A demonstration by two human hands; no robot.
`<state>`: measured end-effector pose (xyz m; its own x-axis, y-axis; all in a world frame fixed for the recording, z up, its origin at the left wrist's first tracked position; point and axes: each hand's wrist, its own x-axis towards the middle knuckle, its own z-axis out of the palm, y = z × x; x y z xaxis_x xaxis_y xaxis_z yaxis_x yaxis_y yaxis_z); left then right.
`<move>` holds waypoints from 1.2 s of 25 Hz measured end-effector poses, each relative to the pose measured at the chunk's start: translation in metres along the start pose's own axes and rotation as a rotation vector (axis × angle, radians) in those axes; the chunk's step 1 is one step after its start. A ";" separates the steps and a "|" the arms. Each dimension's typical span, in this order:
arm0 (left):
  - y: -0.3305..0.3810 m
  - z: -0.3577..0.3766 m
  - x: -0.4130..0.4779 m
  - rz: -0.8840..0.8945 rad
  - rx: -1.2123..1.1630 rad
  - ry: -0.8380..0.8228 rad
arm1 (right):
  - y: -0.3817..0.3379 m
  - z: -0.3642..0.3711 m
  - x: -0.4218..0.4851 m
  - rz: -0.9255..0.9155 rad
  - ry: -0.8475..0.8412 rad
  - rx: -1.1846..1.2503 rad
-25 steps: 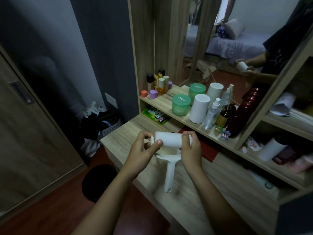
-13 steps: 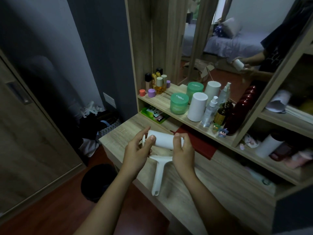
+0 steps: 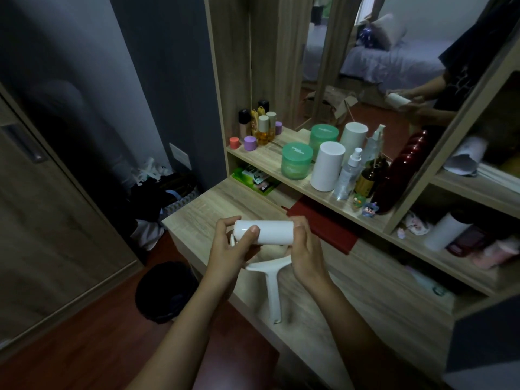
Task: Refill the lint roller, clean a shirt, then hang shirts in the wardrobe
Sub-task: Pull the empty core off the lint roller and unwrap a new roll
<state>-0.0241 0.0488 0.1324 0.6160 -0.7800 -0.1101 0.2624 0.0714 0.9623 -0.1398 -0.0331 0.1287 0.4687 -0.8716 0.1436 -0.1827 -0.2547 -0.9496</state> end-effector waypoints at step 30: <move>-0.123 0.038 0.046 -0.477 -0.006 0.184 | 0.128 -0.046 0.035 0.262 -0.219 -0.365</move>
<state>-0.0564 -0.0190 0.0188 0.5470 -0.6040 -0.5796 0.5504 -0.2621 0.7927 -0.1865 -0.1151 0.0247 0.5297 -0.8275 -0.1859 -0.5909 -0.2028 -0.7809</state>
